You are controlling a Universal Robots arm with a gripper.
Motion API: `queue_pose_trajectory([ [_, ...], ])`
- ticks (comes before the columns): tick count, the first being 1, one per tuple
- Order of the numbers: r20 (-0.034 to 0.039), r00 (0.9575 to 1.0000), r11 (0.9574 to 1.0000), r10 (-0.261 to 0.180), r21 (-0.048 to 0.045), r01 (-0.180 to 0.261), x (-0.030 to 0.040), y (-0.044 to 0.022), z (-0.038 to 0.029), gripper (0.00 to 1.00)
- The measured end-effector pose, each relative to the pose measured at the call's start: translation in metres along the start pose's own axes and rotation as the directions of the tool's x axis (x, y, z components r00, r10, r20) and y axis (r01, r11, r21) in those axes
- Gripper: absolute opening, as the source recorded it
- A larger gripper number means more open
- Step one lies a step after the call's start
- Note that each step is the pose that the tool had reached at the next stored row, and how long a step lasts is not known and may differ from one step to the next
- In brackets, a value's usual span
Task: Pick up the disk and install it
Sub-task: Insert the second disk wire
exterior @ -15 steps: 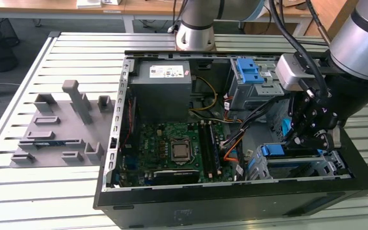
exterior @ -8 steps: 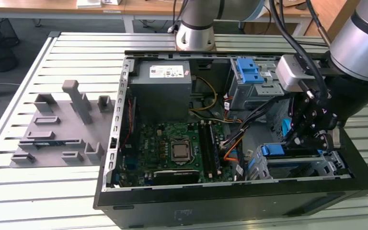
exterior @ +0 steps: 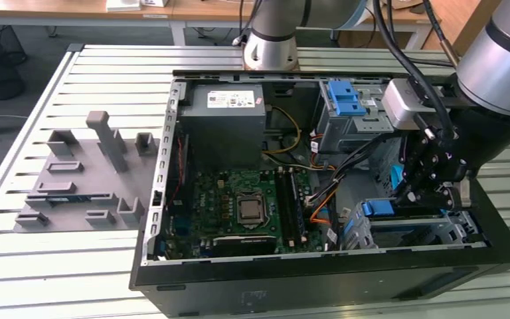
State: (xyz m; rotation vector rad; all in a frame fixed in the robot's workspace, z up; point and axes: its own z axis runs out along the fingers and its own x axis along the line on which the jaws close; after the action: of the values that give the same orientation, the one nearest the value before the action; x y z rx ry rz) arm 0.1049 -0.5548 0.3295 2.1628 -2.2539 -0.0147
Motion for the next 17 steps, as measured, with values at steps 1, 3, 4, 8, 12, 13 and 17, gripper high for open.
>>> queue_pose_trajectory([
  [1,0.0001,1.0000,1.0000,0.000,0.0000,0.000,0.0000,0.0000,0.0001,0.16],
  [3,0.0004,1.0000,1.0000,0.000,0.0000,0.000,0.0000,0.0000,0.0002,0.16],
  [4,0.0004,1.0000,1.0000,0.000,-0.0001,0.000,0.0000,0.0000,0.0003,0.16],
  [8,0.0012,1.0000,1.0000,0.000,-0.0001,0.000,0.0000,-0.0001,-0.0001,0.17],
  [12,0.0005,1.0000,1.0000,0.000,-0.0001,0.000,0.0000,0.0001,-0.0082,0.24],
  [13,0.0004,1.0000,1.0000,0.000,-0.0001,0.000,0.0000,0.0002,-0.0111,0.24],
  [17,0.0005,1.0000,1.0000,0.000,-0.0002,0.000,0.0001,0.0004,-0.0230,0.24],
])
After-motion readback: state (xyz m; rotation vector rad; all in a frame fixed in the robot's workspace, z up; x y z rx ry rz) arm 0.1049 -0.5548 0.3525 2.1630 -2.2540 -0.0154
